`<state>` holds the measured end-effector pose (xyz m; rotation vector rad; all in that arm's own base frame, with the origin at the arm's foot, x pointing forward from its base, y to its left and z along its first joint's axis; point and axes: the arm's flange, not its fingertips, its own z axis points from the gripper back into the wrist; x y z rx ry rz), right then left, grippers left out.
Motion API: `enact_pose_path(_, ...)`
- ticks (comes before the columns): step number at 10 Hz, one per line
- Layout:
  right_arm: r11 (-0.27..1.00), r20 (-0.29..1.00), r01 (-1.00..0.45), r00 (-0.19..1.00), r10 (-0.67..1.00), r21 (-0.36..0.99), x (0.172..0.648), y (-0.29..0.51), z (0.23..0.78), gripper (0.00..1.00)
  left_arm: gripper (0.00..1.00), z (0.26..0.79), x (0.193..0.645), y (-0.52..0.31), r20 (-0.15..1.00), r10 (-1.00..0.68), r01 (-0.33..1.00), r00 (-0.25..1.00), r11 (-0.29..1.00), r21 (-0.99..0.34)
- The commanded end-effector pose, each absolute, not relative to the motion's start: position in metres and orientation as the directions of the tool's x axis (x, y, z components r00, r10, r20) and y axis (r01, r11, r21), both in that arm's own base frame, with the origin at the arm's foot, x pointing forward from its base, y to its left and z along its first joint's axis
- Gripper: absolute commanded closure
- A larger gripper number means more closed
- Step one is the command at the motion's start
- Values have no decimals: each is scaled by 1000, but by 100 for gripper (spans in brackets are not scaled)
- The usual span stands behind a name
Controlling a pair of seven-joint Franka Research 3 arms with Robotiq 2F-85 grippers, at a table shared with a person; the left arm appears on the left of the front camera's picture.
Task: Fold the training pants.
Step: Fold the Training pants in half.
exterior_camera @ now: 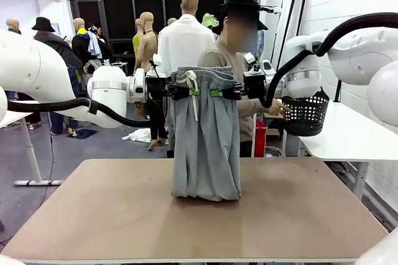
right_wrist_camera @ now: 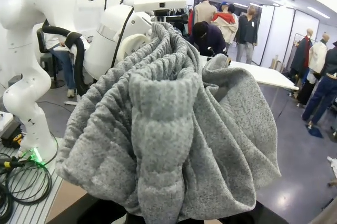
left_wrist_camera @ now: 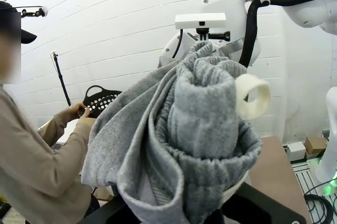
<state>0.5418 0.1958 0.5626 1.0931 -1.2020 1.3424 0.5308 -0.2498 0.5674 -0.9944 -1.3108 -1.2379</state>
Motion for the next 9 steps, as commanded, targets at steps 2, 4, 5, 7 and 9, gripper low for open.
enact_pose_path(2, -49, 982, -988, -149, 120, -144, 596, 206, 575, 100, 100, 582, 574, -255, 982, -98, 974, -164, 140, 177)
enact_pose_path(4, -27, 969, -978, -207, 136, -206, 624, 208, 585, 100, 100, 592, 591, -260, 970, -121, 962, -211, 147, 228)
enact_pose_path(5, -19, 962, -973, -229, 152, -228, 634, 209, 591, 100, 100, 600, 599, -263, 965, -129, 957, -230, 151, 248)
enact_pose_path(7, -24, 938, -951, -308, 158, -308, 652, 212, 609, 100, 100, 616, 614, -268, 950, -149, 940, -274, 167, 297)
enact_pose_path(9, -30, 904, -918, -394, 167, -395, 664, 214, 608, 100, 100, 616, 621, -269, 939, -169, 924, -300, 195, 330)
